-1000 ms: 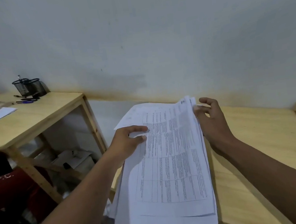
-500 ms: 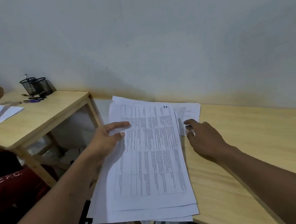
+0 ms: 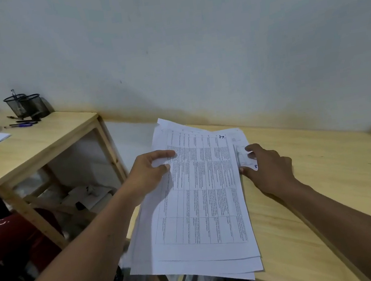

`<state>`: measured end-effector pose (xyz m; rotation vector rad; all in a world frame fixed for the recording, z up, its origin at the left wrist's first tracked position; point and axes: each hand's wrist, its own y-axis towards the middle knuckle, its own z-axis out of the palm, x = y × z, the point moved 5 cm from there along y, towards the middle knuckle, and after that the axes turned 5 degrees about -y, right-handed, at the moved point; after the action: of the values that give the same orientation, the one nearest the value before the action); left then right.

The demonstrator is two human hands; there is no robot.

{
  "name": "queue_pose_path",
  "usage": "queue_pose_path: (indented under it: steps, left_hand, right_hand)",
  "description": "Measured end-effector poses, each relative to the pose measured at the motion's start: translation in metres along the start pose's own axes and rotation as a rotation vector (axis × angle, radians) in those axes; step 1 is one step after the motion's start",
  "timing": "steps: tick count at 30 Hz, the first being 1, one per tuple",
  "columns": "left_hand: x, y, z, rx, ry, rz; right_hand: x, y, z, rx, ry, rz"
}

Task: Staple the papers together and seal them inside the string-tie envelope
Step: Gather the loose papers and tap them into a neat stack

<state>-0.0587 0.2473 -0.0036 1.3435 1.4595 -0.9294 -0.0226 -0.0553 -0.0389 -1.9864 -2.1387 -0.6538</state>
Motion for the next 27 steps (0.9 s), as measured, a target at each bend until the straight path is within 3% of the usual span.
queue_pose_path:
  steps: [4,8,13,20,25,27]
  left_hand:
    - [-0.006,0.002,0.006,0.002,0.022,0.020]
    - [-0.007,0.005,0.015,0.029,0.094,0.026]
    - [-0.007,0.012,0.037,0.019,0.333,0.039]
    - [-0.015,0.015,0.052,0.040,0.620,0.108]
    - [-0.014,0.015,0.044,0.045,0.629,0.116]
    - [-0.011,0.012,0.046,0.040,0.646,0.125]
  right_hand:
    - [-0.008,-0.005,-0.009,-0.031,0.158,-0.047]
    - [-0.024,-0.005,-0.017,0.057,0.226,-0.126]
    - [-0.041,-0.001,-0.029,0.112,0.253,-0.165]
    - [-0.040,-0.012,-0.014,-0.071,0.141,-0.016]
    - [-0.037,-0.011,-0.018,-0.069,0.250,0.017]
    - [-0.035,-0.014,-0.022,-0.142,0.106,0.092]
